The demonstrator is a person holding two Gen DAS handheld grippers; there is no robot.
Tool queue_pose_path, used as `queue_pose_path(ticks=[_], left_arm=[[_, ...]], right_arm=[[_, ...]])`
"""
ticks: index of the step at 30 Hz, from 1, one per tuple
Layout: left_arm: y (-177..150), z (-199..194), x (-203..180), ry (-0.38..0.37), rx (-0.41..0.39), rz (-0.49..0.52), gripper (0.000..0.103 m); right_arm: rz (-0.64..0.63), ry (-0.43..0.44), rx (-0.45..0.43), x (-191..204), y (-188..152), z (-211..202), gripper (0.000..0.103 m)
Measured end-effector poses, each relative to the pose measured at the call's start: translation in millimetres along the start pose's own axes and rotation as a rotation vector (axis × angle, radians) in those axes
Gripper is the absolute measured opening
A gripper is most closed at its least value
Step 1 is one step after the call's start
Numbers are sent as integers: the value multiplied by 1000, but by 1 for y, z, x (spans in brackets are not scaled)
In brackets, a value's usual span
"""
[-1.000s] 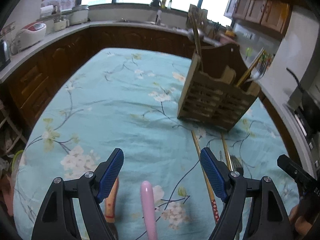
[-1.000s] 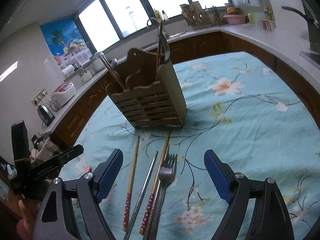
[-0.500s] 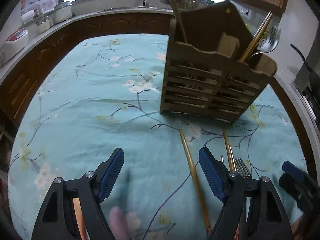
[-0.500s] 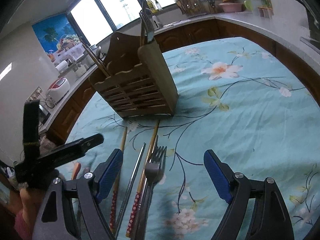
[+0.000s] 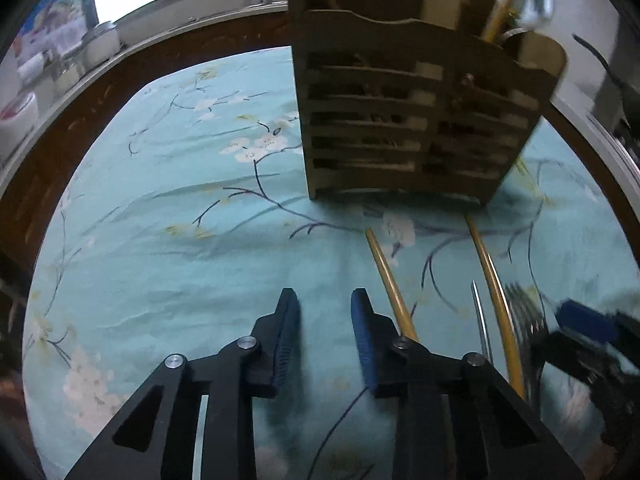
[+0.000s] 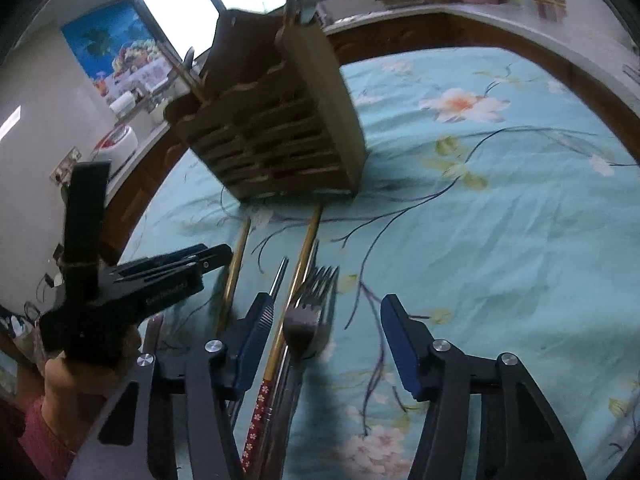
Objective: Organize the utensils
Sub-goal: 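Close the right tool on another steel fork while the left grasps a gold chopstick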
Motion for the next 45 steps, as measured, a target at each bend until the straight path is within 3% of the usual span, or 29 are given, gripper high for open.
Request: queue_pose_path(ticks=[3, 8, 12, 19, 25, 40, 45], left_arm=[[-7, -3, 5, -29, 14, -6, 23], [-5, -5, 8, -118, 44, -73, 23], [5, -6, 6, -142, 31, -76, 23], [18, 8, -7, -116, 37, -48, 23], [26, 18, -17, -90, 33, -24, 25], [41, 30, -34, -75, 83, 39, 26], [44, 29, -31, -135, 106, -6, 26]], right_arm=[[-6, 2, 34, 1, -4, 11, 50], [-18, 14, 57, 5, -3, 18, 29], [-30, 12, 75, 5, -2, 22, 28], [13, 14, 43, -7, 1, 9, 22], [63, -37, 23, -39, 8, -7, 24], [-59, -130, 126, -30, 20, 12, 30], [-49, -117, 126, -31, 21, 15, 30]])
Point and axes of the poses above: each gripper's, at about its wrist camera, not at the fingertips, and z roughly the way its jaws point, x to its left, y to its top, the point moved 10 cm from there along z, roughly the way its jaws point, and after that the axes turned 13 degrees about y, right-handed, at the moved point
